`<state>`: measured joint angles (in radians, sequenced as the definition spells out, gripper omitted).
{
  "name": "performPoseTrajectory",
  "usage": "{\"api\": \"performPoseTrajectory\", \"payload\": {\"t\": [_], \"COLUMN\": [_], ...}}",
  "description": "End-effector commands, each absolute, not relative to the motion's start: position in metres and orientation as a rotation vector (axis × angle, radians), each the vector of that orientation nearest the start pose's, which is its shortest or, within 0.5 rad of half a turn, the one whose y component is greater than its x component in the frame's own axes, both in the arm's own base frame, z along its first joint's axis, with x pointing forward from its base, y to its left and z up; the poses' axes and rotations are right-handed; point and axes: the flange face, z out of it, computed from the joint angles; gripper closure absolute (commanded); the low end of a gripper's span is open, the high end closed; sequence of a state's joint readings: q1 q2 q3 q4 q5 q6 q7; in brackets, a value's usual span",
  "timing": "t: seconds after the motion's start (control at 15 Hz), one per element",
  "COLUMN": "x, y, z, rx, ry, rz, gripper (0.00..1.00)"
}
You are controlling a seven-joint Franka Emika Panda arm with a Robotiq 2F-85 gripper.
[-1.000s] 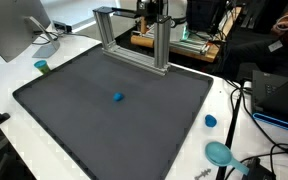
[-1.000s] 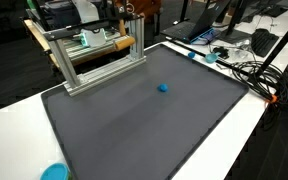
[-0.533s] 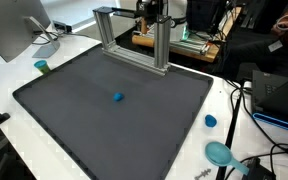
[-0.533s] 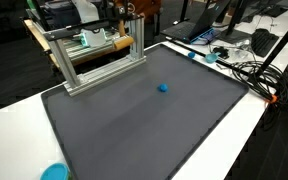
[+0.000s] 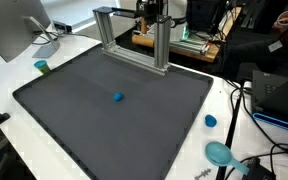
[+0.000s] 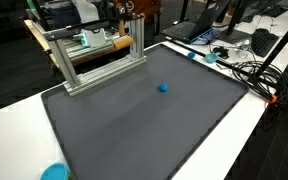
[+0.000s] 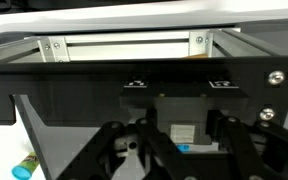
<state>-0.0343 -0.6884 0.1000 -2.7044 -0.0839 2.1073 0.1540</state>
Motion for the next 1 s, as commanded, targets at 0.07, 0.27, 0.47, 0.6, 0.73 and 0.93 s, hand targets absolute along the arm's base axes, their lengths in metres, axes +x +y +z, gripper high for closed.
{"api": "performPoseTrajectory", "payload": {"t": [0.07, 0.27, 0.47, 0.6, 0.73, 0.93], "x": [0.341, 0.344, 0.344, 0.342, 0.340, 0.339], "y": [0.030, 0.027, 0.027, 0.029, 0.029, 0.030], "z": [0.440, 0.453, 0.451, 0.446, 0.441, 0.442], "rx": [-3.216, -3.189, -3.236, -3.255, -3.244, -3.225], "ry": [0.093, 0.135, 0.130, 0.116, 0.126, 0.138], "rz": [-0.148, -0.231, -0.184, -0.155, -0.129, -0.126], "gripper": [0.77, 0.77, 0.77, 0.71, 0.76, 0.78]}}
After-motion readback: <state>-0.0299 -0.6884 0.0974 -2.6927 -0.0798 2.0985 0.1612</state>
